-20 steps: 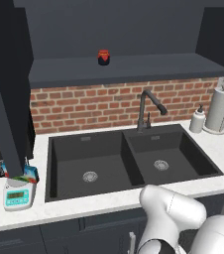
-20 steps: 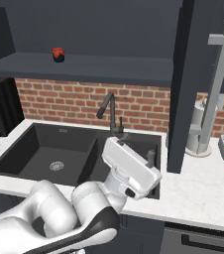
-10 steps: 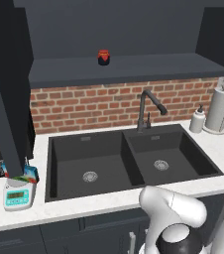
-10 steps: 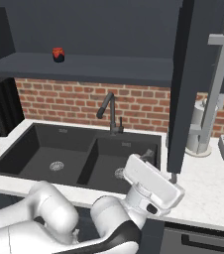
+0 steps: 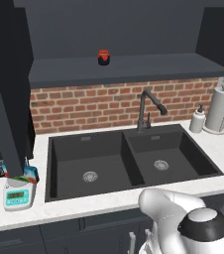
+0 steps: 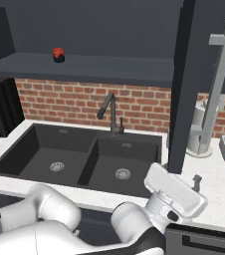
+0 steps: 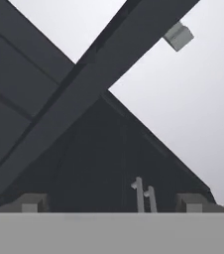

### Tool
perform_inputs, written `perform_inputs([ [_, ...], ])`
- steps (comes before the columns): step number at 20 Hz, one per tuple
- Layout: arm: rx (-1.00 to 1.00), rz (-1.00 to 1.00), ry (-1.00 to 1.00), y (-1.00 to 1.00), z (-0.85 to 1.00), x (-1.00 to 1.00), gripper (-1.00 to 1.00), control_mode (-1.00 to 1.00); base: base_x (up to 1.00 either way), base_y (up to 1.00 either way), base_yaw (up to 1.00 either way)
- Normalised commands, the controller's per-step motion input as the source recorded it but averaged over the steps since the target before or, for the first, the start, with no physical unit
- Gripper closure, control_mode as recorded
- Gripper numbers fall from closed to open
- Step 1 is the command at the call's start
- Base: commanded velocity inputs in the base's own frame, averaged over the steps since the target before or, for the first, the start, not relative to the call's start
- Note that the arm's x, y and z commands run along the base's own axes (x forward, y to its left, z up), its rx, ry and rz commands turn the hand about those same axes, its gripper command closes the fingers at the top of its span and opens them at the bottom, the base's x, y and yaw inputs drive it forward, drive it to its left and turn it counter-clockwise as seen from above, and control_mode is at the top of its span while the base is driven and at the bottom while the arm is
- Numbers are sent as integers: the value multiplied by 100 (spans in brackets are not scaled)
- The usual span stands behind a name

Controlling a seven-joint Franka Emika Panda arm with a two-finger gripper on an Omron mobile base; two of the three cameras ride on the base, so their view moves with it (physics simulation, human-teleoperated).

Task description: Pick the boxed food and place it on the digital scale for weighing, and close the cabinet.

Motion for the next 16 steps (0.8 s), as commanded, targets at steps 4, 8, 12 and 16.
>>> perform_inputs([
  [4,0,-10,8,-48,-9,10,-100,-100,0,0,0],
  [8,0,-12,3,-51,-4,10,-100,-100,0,0,0],
  [12,0,-12,0,-46,-1,14,-100,-100,0,0,0],
  [16,0,-10,0,-26,0,15,-100,-100,0,0,0],
])
